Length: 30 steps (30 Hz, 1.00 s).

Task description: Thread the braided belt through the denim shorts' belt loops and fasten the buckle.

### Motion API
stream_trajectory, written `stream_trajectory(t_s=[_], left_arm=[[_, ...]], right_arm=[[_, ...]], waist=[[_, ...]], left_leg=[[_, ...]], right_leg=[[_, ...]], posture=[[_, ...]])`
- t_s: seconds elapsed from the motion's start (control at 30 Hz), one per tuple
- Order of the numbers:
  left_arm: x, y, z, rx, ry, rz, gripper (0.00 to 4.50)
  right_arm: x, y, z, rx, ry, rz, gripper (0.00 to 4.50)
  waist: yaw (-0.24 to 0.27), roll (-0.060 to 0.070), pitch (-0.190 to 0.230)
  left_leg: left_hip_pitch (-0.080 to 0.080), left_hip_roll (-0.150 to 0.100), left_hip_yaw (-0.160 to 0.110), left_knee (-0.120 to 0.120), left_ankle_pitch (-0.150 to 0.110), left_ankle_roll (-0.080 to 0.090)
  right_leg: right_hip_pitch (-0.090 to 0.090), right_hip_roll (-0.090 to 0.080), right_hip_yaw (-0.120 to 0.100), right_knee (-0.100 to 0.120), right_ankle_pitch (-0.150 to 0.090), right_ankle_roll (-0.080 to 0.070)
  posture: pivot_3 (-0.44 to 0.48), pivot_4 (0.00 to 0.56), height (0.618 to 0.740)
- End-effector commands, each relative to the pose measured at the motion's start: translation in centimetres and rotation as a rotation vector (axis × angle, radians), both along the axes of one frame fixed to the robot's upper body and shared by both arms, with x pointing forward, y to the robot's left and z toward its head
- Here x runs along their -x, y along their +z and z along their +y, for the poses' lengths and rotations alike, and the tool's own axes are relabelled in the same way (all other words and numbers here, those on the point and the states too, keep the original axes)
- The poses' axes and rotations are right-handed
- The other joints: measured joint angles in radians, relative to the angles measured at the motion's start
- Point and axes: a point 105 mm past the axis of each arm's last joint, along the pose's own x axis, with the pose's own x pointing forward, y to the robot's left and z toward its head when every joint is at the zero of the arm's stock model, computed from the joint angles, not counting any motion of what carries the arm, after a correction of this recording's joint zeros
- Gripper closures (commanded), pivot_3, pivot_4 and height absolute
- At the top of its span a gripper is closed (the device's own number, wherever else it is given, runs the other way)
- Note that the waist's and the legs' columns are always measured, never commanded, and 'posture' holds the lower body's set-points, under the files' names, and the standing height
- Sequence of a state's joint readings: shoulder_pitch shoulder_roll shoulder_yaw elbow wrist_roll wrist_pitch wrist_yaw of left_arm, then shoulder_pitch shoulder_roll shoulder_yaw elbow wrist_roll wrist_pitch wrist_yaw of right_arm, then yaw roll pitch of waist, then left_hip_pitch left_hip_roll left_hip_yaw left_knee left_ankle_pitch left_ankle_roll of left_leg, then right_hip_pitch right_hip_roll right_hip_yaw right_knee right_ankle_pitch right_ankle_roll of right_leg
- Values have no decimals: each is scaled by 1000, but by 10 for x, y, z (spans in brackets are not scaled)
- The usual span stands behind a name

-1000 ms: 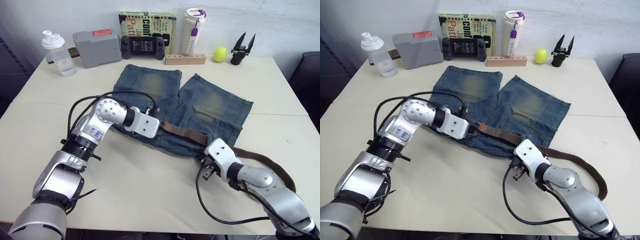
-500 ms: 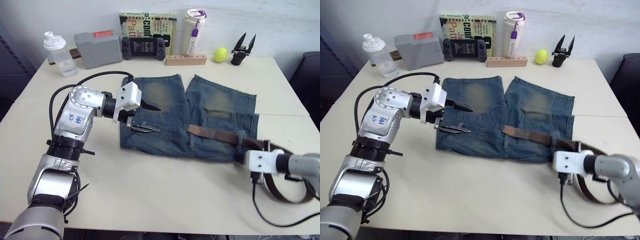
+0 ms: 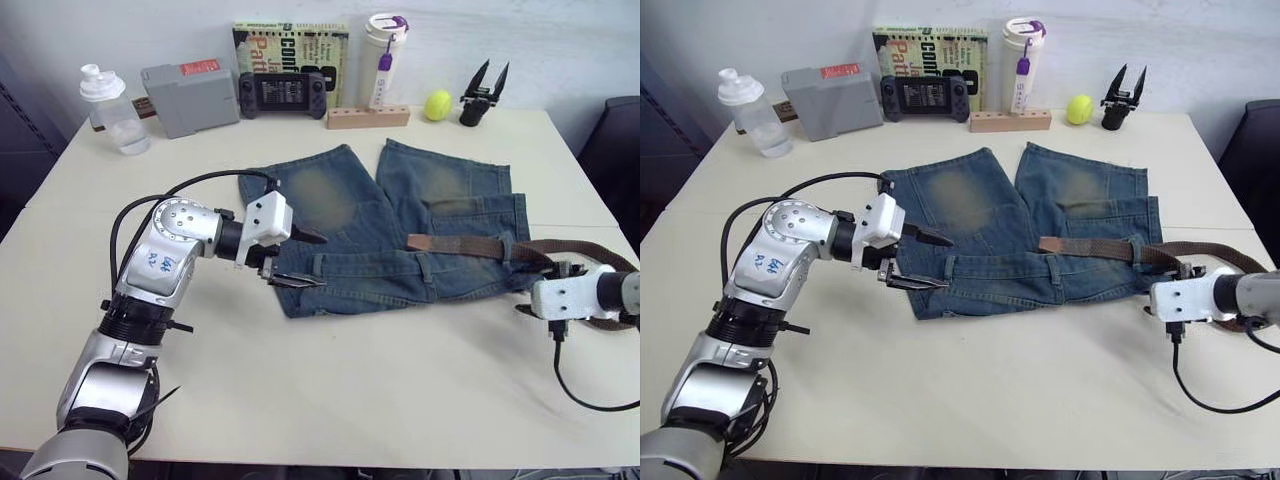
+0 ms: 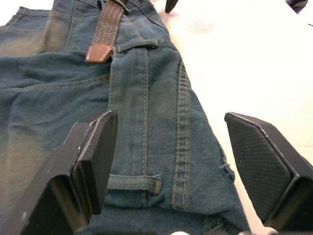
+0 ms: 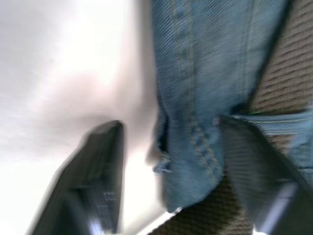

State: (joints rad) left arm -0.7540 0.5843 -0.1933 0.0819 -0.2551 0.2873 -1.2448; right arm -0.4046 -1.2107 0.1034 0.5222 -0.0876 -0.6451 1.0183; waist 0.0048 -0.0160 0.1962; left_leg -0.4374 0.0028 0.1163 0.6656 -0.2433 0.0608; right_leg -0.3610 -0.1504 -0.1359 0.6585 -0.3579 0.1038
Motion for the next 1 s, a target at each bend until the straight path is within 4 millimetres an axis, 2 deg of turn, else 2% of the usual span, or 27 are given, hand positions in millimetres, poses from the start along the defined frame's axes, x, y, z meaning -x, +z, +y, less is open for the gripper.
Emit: stream_trajectory(t_s=[0.03,0.1,0.13,0.17,0.23,0.33,0.43,0.53,0.7,0.83,1.0], left_arm=[[3,8,1,18,20,-34,667],[3,7,0,23,25,-32,667],[4,7,0,23,27,-33,667],[4,6,-1,24,30,-35,667],[5,6,-2,24,33,-38,667],[4,10,-4,46,52,-49,667],[1,13,-5,67,103,-44,667],[1,18,-7,116,145,-16,667],[0,21,-5,134,200,-1,667],[-3,21,-2,128,232,-10,667],[-5,23,0,128,249,-18,667]], right_arm=[[-8,61,6,-252,-118,-100,97],[-15,81,18,-539,-226,-134,97],[-21,91,25,-799,-318,-140,97],[-22,91,33,-1001,-390,-88,97],[-18,86,45,-1172,-476,8,97],[-13,51,69,-1626,-678,340,97],[-4,30,86,-2001,-783,648,97],[4,13,91,-2071,-880,732,97],[3,8,90,-2186,-959,793,97],[-9,11,90,-2248,-937,791,97],[-27,-1,80,-2255,-1020,721,97]], waist=[[-5,1,0],[-6,1,0],[-7,1,0],[-8,1,0],[-6,0,0],[0,1,0],[4,3,2],[10,5,3],[4,5,3],[-3,5,3],[-6,5,3]], left_leg=[[0,0,0,0,0,0],[0,1,-2,0,0,0],[0,2,-2,0,0,0],[0,2,-3,0,0,0],[0,4,-7,1,0,-2],[-1,3,-10,0,0,-3],[-3,-1,-15,0,1,-4],[-5,-3,-15,-1,1,-3],[-4,-4,-12,-2,2,-1],[-4,-3,-12,-3,2,-2],[-3,-3,-10,-4,2,-2]], right_leg=[[0,0,0,0,0,0],[1,1,-1,1,0,0],[1,1,-2,0,0,0],[2,1,-2,0,0,0],[4,2,-3,0,0,-2],[4,2,-3,-2,-1,-3],[5,1,-2,-2,-1,-3],[4,1,-1,-1,-1,-3],[3,1,1,0,-1,-1],[2,2,2,1,-1,-1],[1,2,3,1,-1,-1]], posture=[[0,150,694],[0,150,694],[0,150,694],[0,150,694],[0,150,694],[0,150,694],[0,150,694],[0,150,694],[0,150,694],[0,150,694],[0,150,694]])
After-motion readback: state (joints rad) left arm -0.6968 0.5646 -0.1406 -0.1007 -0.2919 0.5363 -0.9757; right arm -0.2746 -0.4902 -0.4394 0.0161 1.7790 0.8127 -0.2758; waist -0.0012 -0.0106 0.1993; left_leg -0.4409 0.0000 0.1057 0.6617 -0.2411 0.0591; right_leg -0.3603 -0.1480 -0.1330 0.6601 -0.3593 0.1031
